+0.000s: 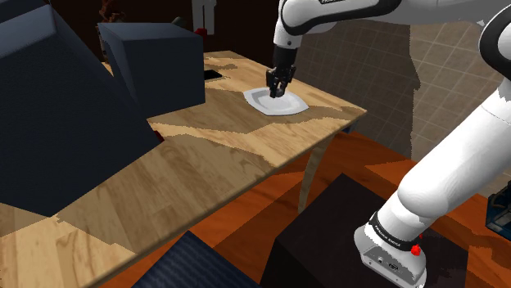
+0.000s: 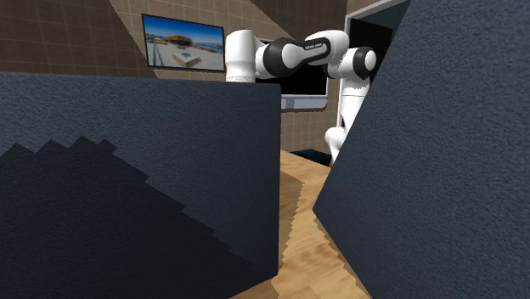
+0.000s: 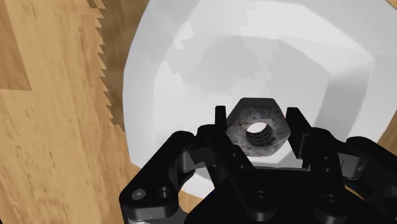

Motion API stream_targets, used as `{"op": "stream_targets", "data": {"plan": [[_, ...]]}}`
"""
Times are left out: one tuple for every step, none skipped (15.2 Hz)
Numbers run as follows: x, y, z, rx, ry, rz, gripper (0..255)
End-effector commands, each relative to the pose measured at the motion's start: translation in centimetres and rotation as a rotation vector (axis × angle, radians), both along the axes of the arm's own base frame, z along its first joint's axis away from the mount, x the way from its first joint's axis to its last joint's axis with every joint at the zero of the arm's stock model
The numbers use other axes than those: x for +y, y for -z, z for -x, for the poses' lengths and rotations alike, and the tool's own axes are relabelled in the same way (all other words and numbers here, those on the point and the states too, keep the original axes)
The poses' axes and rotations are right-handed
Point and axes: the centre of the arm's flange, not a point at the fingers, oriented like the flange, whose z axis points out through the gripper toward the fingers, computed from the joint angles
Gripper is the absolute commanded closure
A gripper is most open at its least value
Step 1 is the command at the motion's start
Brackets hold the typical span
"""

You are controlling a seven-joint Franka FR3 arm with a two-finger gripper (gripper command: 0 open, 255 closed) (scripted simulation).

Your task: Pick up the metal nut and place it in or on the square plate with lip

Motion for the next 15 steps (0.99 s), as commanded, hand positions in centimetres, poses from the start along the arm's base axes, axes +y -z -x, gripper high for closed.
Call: {"op": "stream_targets", "data": {"plan": [[0.0,1.0,-0.1,-0.001,0.000,0.000,255],[0.0,1.6,-0.1,-0.001,0.000,0.000,255],[0.0,2.1,-0.1,-0.001,0.000,0.000,255],[0.0,2.6,-0.1,-0.001,0.000,0.000,255],[0.0,2.6,-0.1,-0.001,0.000,0.000,255],[0.0,2.6,-0.1,-0.001,0.000,0.000,255],[0.0,2.6,-0.1,-0.001,0.000,0.000,255],[0.0,2.6,-0.1,-0.001,0.000,0.000,255],[0.0,2.6,-0.1,-0.001,0.000,0.000,255],[0.0,2.6,-0.1,-0.001,0.000,0.000,255],[0.0,2.6,-0.1,-0.001,0.000,0.000,255],[0.0,2.6,-0.1,0.000,0.000,0.000,255],[0.0,2.6,-0.1,0.000,0.000,0.000,0],[0.0,2.6,-0.1,0.000,0.000,0.000,0],[0.0,2.6,-0.1,0.000,0.000,0.000,0]]}}
